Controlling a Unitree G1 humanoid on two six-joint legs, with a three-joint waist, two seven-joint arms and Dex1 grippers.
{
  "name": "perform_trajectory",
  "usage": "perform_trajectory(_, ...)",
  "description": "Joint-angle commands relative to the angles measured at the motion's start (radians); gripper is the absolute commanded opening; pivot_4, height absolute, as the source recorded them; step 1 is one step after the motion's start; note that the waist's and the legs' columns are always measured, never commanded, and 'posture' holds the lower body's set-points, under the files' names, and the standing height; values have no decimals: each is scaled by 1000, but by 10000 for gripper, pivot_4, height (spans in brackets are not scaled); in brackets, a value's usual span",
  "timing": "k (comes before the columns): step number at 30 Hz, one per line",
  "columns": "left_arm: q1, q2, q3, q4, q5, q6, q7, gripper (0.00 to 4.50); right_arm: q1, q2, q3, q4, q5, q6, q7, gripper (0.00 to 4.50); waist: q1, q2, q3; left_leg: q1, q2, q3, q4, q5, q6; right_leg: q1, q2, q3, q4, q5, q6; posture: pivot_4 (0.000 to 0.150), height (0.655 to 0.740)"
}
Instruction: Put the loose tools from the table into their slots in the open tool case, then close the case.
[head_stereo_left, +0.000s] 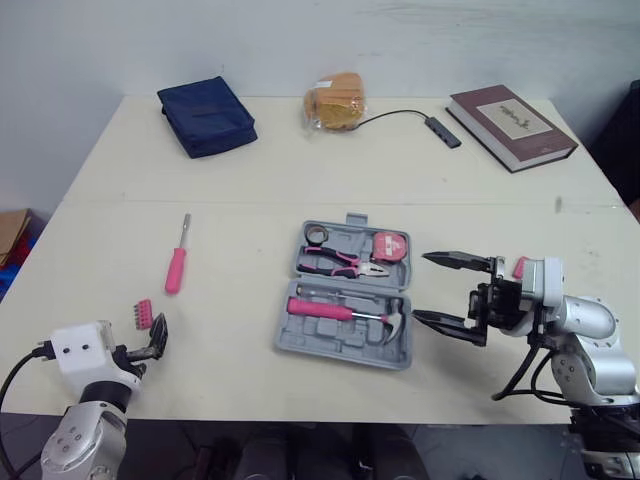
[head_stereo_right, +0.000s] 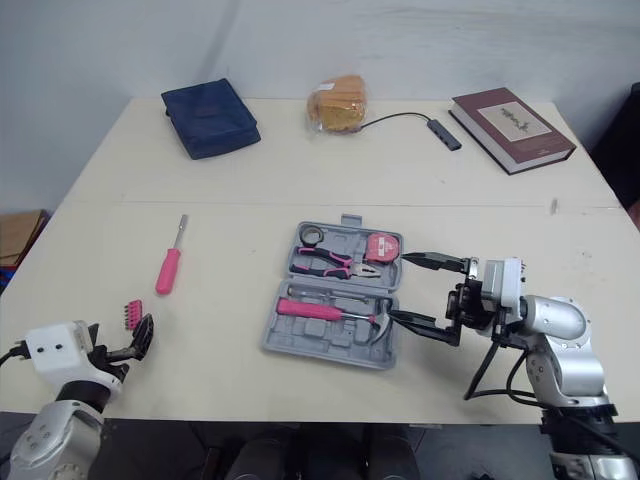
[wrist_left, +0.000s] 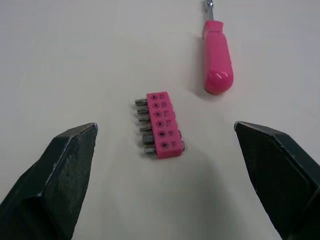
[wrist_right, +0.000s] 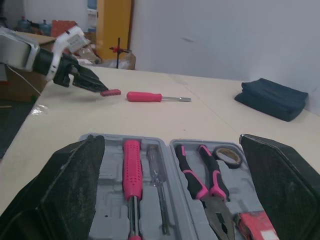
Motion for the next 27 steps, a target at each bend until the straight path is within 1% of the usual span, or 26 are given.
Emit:
perform_trajectory(1,-23,-19,1,3,37,6,52,44296,-19,3,0,-43,-3,9,-1,45000,1,-1,0,0,0,0,0,0,0,0,0,-1,1,0,0,1500,7400)
perform_trajectory(13,-100,-47,-12,96,70,-17,72,44296,-18,1,-6,-85,-22,42,-46,45000,15,-1,0,0,1,-1,0,1,-1,-1,1,-2,2,-1,-1,1500,7400)
perform_trajectory(16,-127,-47,3,126,91,-11,102,44296,-2,-3,-13,-89,-28,43,-52,45000,17,-1,0,0,1,-1,1,1,-1,-1,1,-2,3,-1,-1,1500,7400)
perform_trajectory(18,-139,-53,12,138,86,-8,110,44296,5,-5,-17,-92,-30,43,-53,45000,17,-1,0,0,1,-1,1,1,0,-1,1,-2,3,-1,-1,1500,7400)
perform_trajectory(20,-154,-80,35,150,63,1,134,44296,14,-7,-23,-93,-29,38,-52,45000,16,-1,0,0,1,-1,1,1,0,-1,1,-2,3,-1,-1,1500,7400)
perform_trajectory(25,-172,-65,39,185,67,23,123,44296,34,-7,-37,-81,-35,20,-40,45000,16,0,0,1,1,-1,0,1,0,-1,1,-3,4,-1,-1,1500,7400)
perform_trajectory(26,-174,-67,42,191,62,26,125,38991,35,-6,-39,-80,-36,18,-39,45000,17,1,0,1,1,-1,0,1,0,-1,1,-3,4,-1,-2,1500,7400)
perform_trajectory(27,-176,-66,43,199,59,26,121,36624,38,-6,-41,-78,-37,16,-38,45000,16,1,0,1,1,-1,0,2,0,-1,1,-4,5,-1,-2,1500,7400)
